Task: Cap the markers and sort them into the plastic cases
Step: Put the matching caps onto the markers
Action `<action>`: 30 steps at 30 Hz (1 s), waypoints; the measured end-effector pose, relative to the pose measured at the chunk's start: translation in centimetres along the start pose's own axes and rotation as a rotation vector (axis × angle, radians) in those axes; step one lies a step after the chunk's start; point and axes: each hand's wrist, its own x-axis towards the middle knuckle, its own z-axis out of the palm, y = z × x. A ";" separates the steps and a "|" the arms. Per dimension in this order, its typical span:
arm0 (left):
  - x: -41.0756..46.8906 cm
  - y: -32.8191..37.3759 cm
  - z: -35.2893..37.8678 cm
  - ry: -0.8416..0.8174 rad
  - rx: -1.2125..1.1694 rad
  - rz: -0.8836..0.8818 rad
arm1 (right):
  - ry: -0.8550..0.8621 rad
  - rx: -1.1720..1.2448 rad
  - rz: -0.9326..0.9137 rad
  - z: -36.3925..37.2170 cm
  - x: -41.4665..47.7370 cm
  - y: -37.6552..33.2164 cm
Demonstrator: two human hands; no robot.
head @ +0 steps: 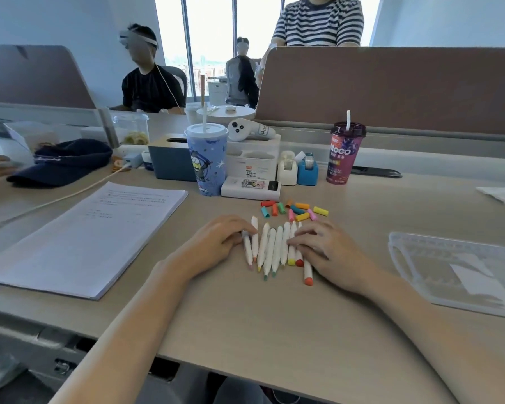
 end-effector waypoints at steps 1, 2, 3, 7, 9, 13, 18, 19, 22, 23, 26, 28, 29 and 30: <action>0.0 0.1 -0.1 0.002 0.000 -0.010 | 0.009 0.019 0.014 0.0 -0.1 0.2; 0.1 0.1 -0.2 0.004 0.001 -0.017 | 0.019 0.043 0.033 0.0 -0.2 0.3; 0.1 0.1 -0.2 0.005 0.005 -0.017 | 0.032 0.066 0.056 0.0 -0.2 0.4; -0.1 -0.1 -0.3 -0.024 0.003 0.032 | 0.119 0.139 0.127 -0.3 0.0 0.2; -0.1 -0.2 -0.4 -0.053 0.003 0.036 | 0.125 0.152 0.163 -0.6 -0.1 0.3; -0.2 -0.3 -0.7 -0.086 0.000 0.038 | 0.139 0.173 0.215 -0.9 -0.3 1.2; 0.0 0.0 -0.7 -0.083 -0.007 0.006 | 0.194 0.201 0.285 -1.2 -0.2 2.1; 0.1 0.1 -0.6 -0.086 0.001 0.006 | 0.192 0.199 0.290 -1.3 -0.2 2.1; 0.3 0.1 -0.5 -0.085 0.057 0.004 | 0.179 0.202 0.289 -1.4 -0.2 1.8; 0.1 0.0 -0.5 -0.072 0.058 0.001 | 0.180 0.204 0.287 -1.5 -0.2 1.7; -0.6 -0.3 -0.5 -0.001 0.013 -0.012 | 0.210 0.216 0.290 -1.5 -0.1 1.7; -0.5 -0.2 -0.7 0.059 -0.020 -0.054 | 0.228 0.232 0.306 -1.7 0.0 1.6; -0.1 0.2 -0.8 0.086 -0.049 -0.092 | 0.235 0.241 0.312 -1.9 0.0 1.5; 0.4 0.8 -0.9 0.100 -0.092 -0.146 | 0.240 0.252 0.317 -2.1 0.1 1.4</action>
